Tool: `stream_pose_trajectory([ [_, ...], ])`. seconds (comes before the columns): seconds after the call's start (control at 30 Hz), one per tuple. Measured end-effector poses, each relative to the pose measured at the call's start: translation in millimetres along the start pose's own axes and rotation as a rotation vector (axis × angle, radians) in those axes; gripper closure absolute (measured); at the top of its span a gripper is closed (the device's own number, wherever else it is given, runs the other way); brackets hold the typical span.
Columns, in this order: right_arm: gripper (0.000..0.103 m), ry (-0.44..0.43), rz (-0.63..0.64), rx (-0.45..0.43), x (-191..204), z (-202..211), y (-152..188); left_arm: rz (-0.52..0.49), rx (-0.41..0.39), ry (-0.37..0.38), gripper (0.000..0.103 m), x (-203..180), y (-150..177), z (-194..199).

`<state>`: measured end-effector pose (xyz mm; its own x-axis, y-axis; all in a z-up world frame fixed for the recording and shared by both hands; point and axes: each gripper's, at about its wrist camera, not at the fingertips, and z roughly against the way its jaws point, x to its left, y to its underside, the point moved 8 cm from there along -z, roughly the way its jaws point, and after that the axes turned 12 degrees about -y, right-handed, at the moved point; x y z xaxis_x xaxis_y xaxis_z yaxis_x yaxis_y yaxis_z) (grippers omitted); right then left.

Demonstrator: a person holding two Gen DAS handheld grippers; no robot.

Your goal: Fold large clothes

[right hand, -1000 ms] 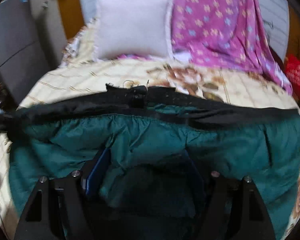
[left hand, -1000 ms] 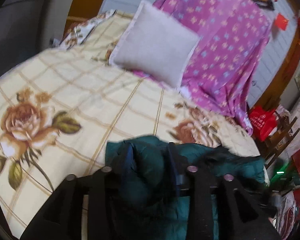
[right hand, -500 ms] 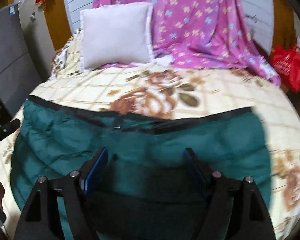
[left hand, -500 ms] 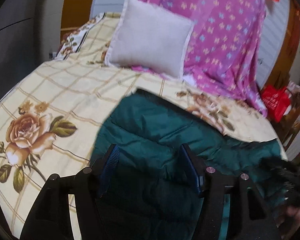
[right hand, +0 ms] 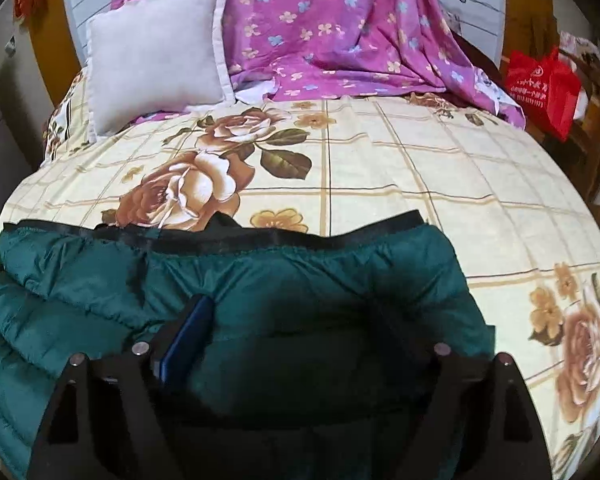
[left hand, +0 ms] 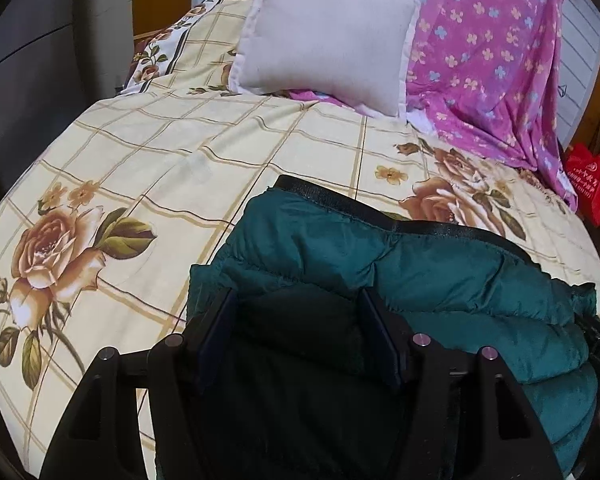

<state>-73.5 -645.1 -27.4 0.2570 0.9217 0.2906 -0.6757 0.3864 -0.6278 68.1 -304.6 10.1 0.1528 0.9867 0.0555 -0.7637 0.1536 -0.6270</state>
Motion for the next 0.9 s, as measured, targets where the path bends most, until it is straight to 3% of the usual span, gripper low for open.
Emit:
stream_pose_trajectory([
  [0.1,0.017,0.007,0.009,0.018,3,5,0,-0.013,-0.001,-0.013,0.059,-2,1,0],
  [0.27,0.017,-0.088,-0.008,-0.071,16,61,8,-0.008,-0.003,-0.007,0.059,-2,1,0],
  [0.33,0.017,-0.076,0.006,-0.068,16,76,21,-0.004,-0.007,-0.006,0.059,-2,1,0],
  [0.43,0.017,-0.028,0.008,-0.043,3,75,40,-0.003,-0.019,-0.012,0.058,-2,2,0],
  [0.5,0.016,-0.039,-0.008,-0.012,-6,60,51,-0.005,-0.026,-0.019,0.058,-3,2,0],
  [0.63,0.012,-0.022,-0.003,0.009,-5,56,49,-0.006,-0.027,-0.028,0.058,-2,2,0],
  [0.9,0.013,-0.094,-0.018,-0.066,10,115,60,0.046,-0.032,0.023,0.058,11,6,22],
])
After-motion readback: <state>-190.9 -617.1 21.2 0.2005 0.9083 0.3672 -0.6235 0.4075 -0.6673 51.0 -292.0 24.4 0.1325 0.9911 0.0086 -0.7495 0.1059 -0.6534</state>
